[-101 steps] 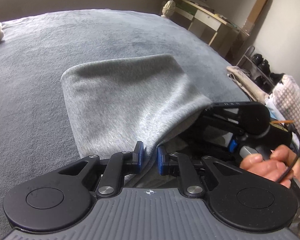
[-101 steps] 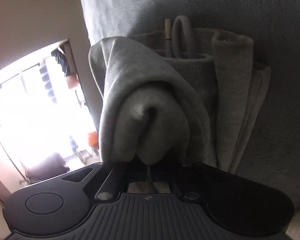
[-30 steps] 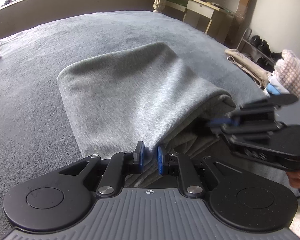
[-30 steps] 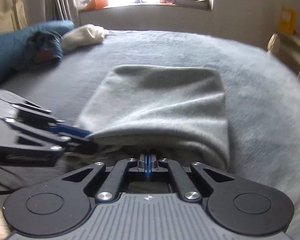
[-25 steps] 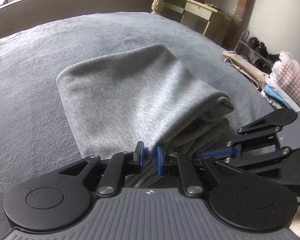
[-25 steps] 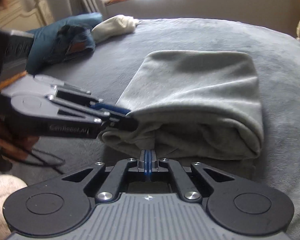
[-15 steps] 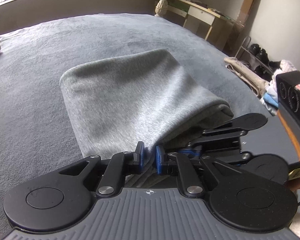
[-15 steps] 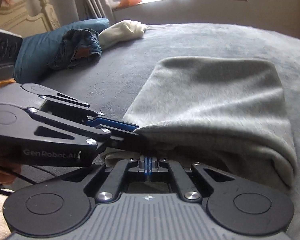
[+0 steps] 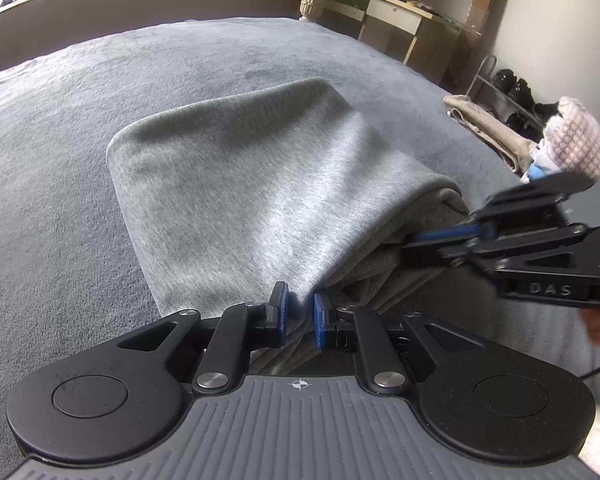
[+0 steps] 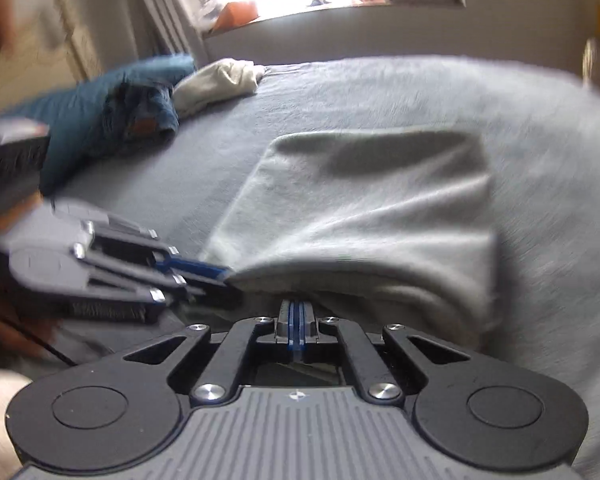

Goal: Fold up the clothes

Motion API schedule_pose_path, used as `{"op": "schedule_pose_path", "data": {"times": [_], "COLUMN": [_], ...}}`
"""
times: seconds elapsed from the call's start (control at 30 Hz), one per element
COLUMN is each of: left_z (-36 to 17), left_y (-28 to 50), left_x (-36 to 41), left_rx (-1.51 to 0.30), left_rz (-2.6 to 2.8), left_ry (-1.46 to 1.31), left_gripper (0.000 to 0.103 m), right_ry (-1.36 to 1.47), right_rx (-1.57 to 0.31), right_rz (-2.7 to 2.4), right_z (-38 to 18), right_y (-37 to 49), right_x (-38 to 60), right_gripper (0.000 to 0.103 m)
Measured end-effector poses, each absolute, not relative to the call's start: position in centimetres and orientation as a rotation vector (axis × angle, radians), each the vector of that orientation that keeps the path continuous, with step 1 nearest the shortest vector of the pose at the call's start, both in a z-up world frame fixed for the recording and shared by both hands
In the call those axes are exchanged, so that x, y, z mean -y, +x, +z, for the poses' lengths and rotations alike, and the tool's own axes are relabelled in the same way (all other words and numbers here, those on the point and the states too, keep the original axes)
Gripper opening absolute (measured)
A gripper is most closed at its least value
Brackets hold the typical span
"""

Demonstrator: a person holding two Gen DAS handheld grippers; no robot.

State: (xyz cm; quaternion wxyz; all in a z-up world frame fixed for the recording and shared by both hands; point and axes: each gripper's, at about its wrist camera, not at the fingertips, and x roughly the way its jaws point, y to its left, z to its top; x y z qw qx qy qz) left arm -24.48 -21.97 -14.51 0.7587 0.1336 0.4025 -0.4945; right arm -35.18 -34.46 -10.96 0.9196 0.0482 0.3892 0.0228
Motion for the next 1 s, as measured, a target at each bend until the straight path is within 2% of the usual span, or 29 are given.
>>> {"op": "schedule_pose_path", "data": {"times": [0.37,0.43,0.57,0.6,0.63,0.7,0.73,0.87,0.9,0.93,0.97,1.0], "left_z": [-14.9,-14.9,-15.0,-15.0,-15.0,-15.0,-15.0,-15.0,-15.0,-15.0,-15.0,-14.9], "left_y": [-26.8,-26.7,-26.8,-26.9,-27.0,-27.1,-27.1,-27.3,-27.4,-27.5,-27.6,-27.8], "left_x": [22.8,22.8,22.8,22.9,22.9,23.0,23.0,23.1,23.1,23.1,23.0,23.0], "left_rx": [-0.754,-0.753,-0.744,-0.741,-0.738,-0.731,-0.728,-0.712,-0.705,-0.695,-0.683,-0.672], "left_rz": [-1.077,-1.075,-1.074,-1.074,-1.075,-1.078,-1.079,-1.085,-1.087,-1.09,-1.093,-1.096], "left_ry": [0.476,0.476,0.485,0.49,0.494,0.507,0.513,0.543,0.553,0.564,0.576,0.583], "left_gripper": [0.013,0.013,0.013,0.013,0.013,0.013,0.013,0.013,0.013,0.013,0.013,0.012], "right_ry": [-0.578,-0.523,-0.422,-0.441,-0.463,-0.515,-0.56,-0.75,-0.772,-0.784,-0.753,-0.723], "right_rx": [-0.874,-0.914,-0.813,-0.787,-0.767,-0.72,-0.725,-0.756,-0.762,-0.765,-0.751,-0.737], "right_rz": [-0.054,-0.056,-0.012,0.0,0.008,0.023,0.025,0.027,0.034,0.038,0.034,0.029], "right_z": [-16.0,-15.3,-11.2,-10.4,-9.9,-9.3,-9.9,-13.0,-13.7,-14.1,-13.5,-12.9], "right_y": [-35.5,-36.5,-39.0,-39.4,-39.5,-39.5,-39.1,-37.5,-37.0,-36.6,-36.4,-36.2], "right_x": [30.3,31.3,33.6,33.8,33.7,33.4,33.0,31.8,31.9,32.0,32.3,32.5], "right_gripper": [0.0,0.001,0.006,0.024,0.05,0.065,0.067,0.067,0.058,0.03,0.016,0.011]}}
